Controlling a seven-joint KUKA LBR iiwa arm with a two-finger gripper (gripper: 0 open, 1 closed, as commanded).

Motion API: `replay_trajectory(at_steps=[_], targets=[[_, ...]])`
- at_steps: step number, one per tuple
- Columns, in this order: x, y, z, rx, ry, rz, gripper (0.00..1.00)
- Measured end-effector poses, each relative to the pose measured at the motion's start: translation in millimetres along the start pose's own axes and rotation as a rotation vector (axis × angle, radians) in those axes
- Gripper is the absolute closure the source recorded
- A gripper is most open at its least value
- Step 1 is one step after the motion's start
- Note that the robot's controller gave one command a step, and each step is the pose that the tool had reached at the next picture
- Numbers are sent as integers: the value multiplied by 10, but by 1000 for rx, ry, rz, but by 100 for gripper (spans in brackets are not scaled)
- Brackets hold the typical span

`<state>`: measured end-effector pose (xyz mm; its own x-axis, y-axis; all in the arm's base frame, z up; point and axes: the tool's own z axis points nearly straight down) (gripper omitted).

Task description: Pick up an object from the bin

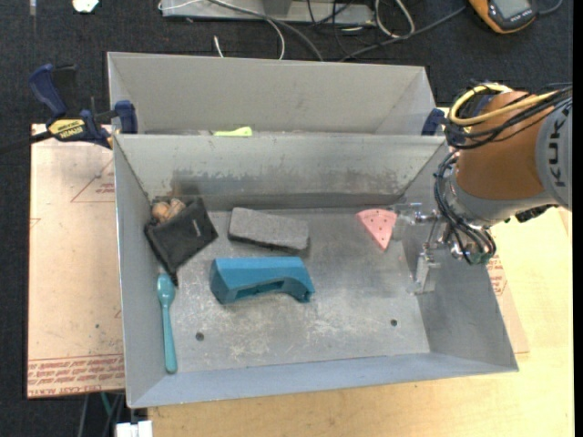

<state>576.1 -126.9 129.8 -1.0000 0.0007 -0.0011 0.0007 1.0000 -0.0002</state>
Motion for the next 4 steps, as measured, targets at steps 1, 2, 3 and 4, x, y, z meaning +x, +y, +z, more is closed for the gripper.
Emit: replay_trajectory(at_steps=[1, 2, 3, 4], targets=[[-97, 207, -534, -2, 2, 84, 0], [-152, 550, -467, 0, -5, 31, 0], [-258, 788, -708, -2, 2, 31, 0], [-191, 1159, -433, -2, -7, 1, 0]])
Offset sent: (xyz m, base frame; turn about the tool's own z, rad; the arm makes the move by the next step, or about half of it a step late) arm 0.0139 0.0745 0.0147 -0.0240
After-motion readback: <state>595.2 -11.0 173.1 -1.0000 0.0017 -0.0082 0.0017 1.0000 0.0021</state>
